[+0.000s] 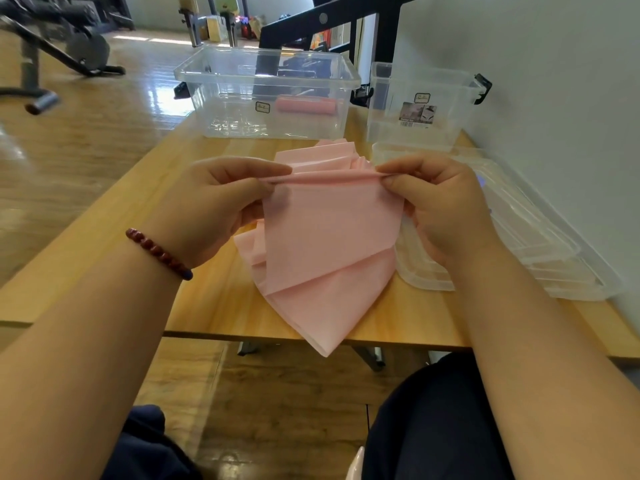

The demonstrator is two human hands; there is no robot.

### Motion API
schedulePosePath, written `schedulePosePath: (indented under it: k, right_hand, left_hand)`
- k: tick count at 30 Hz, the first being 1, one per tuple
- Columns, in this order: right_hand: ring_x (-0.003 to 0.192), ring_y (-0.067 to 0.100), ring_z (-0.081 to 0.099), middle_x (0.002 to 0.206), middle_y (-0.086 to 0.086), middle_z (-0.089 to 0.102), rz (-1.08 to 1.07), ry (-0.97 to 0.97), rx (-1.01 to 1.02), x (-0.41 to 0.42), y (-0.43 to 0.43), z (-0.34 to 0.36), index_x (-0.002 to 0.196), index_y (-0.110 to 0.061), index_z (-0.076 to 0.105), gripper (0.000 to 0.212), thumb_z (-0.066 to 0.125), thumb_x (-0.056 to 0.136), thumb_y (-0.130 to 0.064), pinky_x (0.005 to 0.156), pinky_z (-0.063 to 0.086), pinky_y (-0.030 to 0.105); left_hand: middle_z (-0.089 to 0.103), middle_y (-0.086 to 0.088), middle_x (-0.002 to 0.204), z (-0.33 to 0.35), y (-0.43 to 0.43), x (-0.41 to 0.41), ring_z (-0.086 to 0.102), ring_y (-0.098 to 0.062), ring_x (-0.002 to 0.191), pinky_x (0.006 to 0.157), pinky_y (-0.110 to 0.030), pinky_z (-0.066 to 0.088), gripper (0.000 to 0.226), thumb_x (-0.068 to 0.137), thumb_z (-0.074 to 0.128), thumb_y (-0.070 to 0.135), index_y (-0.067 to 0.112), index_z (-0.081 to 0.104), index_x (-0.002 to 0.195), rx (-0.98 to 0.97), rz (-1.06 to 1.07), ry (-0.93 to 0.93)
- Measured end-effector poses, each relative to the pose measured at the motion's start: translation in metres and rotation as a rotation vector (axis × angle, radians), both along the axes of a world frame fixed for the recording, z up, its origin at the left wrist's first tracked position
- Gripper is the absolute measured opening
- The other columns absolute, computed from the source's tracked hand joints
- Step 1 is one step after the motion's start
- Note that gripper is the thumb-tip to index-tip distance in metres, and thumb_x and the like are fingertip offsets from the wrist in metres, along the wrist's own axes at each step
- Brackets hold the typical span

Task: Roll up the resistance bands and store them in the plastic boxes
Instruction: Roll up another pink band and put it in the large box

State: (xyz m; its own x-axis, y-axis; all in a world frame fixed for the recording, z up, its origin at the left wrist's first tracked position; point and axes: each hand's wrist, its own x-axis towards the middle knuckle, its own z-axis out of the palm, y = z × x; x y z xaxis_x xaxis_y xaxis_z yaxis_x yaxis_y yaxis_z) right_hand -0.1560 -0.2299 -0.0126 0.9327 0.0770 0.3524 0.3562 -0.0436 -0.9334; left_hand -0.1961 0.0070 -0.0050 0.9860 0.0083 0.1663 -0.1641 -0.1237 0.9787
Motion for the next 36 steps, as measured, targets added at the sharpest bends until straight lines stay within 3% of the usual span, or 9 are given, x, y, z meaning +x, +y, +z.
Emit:
schedulePosePath:
  k: [3,5,10,16,21,24,27,32,36]
  right_hand:
    - [0.079,0.004,0.065,0.077,-0.010,0.073,0.018,0.033,0.018,-0.0007,0.0001,0.0009,0.074,-0.027,0.077,0.037,0.063,0.087,0.004,0.070,0.052,0.020]
    - [0.080,0.004,0.066,0.078,-0.010,0.074,0.018,0.030,0.027,-0.0023,0.0001,0.0018,0.079,-0.025,0.077,0.026,0.068,0.087,-0.002,0.071,0.052,0.020]
    - [0.085,0.006,0.066,0.084,-0.008,0.072,-0.043,-0.012,-0.066,-0.0002,-0.0018,-0.0014,0.091,-0.026,0.073,0.019,0.073,0.085,-0.008,0.077,0.053,0.022]
    - [0.074,0.001,0.062,0.071,-0.013,0.070,-0.019,-0.020,-0.093,-0.0021,-0.0006,-0.0008,0.087,-0.025,0.067,0.019,0.064,0.092,-0.007,0.074,0.054,0.023]
    - [0.073,0.001,0.060,0.069,-0.014,0.068,-0.010,-0.020,-0.044,-0.0029,0.0004,-0.0024,0.081,-0.029,0.070,0.028,0.064,0.091,-0.003,0.070,0.048,0.021]
    - [0.071,0.002,0.061,0.068,-0.014,0.068,-0.004,0.017,0.011,-0.0019,0.0008,-0.0032,0.074,-0.027,0.073,0.037,0.061,0.088,0.005,0.066,0.047,0.018]
    - [0.077,0.006,0.063,0.073,-0.010,0.071,0.021,0.045,0.046,-0.0011,-0.0007,-0.0036,0.070,-0.027,0.076,0.039,0.061,0.087,0.005,0.070,0.050,0.022]
    - [0.081,0.007,0.065,0.075,-0.010,0.071,-0.003,0.012,0.006,-0.0037,-0.0001,-0.0048,0.075,-0.027,0.075,0.022,0.073,0.085,-0.008,0.074,0.052,0.023]
    - [0.078,0.007,0.065,0.073,-0.012,0.070,-0.007,-0.002,-0.013,-0.0050,0.0017,-0.0059,0.089,-0.024,0.070,0.020,0.071,0.086,-0.005,0.075,0.054,0.025]
  left_hand:
    - [0.072,-0.005,0.105,-0.0022,0.0007,-0.0007,0.068,-0.020,0.103,0.083,-0.029,0.058,0.012,0.083,0.066,0.022,0.023,0.073,0.093,0.013,0.021,-0.020]
    - [0.073,0.000,0.101,-0.0041,0.0011,0.0007,0.068,-0.019,0.101,0.084,-0.031,0.058,0.011,0.084,0.067,0.021,0.026,0.074,0.090,0.030,0.061,-0.039]
    - [0.073,-0.002,0.100,-0.0056,0.0006,0.0029,0.070,-0.017,0.098,0.084,-0.029,0.058,0.026,0.076,0.070,0.027,0.026,0.070,0.102,0.009,0.057,-0.050]
    - [0.073,-0.002,0.096,-0.0064,-0.0025,0.0037,0.069,-0.018,0.096,0.081,-0.029,0.058,0.015,0.090,0.063,0.015,0.025,0.073,0.093,0.022,0.080,-0.039]
    - [0.072,-0.001,0.099,-0.0063,-0.0028,0.0036,0.069,-0.018,0.098,0.080,-0.030,0.058,0.020,0.092,0.062,0.013,0.029,0.074,0.089,-0.008,0.076,-0.036]
    - [0.071,-0.007,0.105,-0.0065,-0.0021,0.0034,0.068,-0.021,0.101,0.081,-0.030,0.057,0.021,0.093,0.061,0.009,0.024,0.075,0.092,-0.047,0.059,-0.013]
    - [0.071,-0.009,0.104,-0.0061,-0.0022,0.0024,0.069,-0.021,0.100,0.079,-0.027,0.057,0.017,0.091,0.062,0.007,0.018,0.074,0.094,-0.097,0.046,0.018]
    - [0.075,-0.001,0.095,-0.0067,-0.0023,0.0010,0.071,-0.018,0.096,0.079,-0.027,0.058,0.009,0.084,0.069,0.016,0.021,0.076,0.087,-0.094,0.081,0.012]
    - [0.074,-0.001,0.098,-0.0073,-0.0003,0.0003,0.071,-0.017,0.096,0.081,-0.027,0.058,0.012,0.082,0.072,0.015,0.023,0.074,0.091,-0.078,0.081,0.000]
